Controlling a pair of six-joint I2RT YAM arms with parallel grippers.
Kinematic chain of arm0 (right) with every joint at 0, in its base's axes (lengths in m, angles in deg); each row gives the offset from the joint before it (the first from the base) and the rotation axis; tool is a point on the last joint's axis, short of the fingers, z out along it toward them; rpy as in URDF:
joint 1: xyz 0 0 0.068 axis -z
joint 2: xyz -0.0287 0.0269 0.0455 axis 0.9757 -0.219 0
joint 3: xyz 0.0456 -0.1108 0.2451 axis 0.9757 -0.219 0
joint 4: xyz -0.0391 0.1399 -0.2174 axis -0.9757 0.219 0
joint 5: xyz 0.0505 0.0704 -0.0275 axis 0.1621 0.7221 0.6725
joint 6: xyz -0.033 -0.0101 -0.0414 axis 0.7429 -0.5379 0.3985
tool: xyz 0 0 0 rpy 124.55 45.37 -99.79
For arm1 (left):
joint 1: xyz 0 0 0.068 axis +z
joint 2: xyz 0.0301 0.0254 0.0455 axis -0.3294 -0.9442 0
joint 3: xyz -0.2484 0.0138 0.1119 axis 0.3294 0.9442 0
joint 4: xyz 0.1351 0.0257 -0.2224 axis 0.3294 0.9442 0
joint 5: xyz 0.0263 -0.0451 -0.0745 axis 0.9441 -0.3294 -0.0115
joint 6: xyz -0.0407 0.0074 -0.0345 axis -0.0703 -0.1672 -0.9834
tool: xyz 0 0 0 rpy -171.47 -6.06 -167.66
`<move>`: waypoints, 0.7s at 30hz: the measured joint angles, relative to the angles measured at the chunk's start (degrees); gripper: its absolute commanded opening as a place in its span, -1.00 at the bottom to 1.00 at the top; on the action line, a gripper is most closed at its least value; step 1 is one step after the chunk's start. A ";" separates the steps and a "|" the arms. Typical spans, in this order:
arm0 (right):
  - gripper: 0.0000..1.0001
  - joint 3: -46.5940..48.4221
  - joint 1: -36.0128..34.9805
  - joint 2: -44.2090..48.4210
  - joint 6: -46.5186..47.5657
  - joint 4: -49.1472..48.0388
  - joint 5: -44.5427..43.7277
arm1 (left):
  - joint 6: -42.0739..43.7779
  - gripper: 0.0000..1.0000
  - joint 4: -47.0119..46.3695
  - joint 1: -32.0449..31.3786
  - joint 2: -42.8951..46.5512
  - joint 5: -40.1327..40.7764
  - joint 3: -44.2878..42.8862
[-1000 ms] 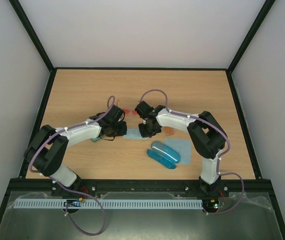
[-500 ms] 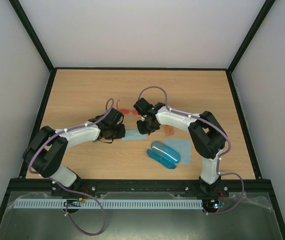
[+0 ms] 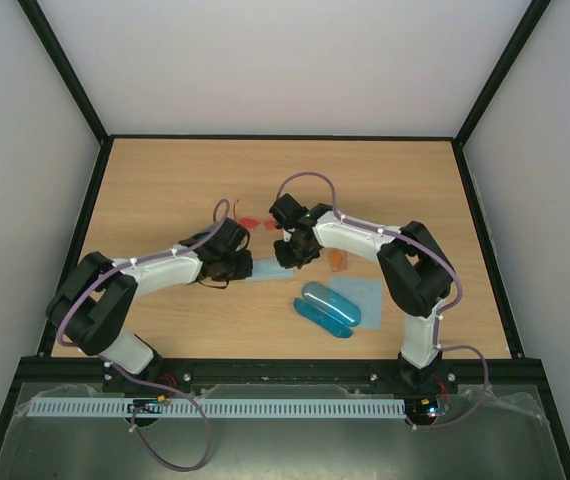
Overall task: Organize the sunglasses
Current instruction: Adjust the glasses cleaning cloth at the center of the board.
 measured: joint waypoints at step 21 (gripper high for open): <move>-0.60 7.13 -3.80 -5.42 -2.19 -0.09 1.75 | -0.63 -0.95 -1.68 0.13 -0.96 0.74 1.42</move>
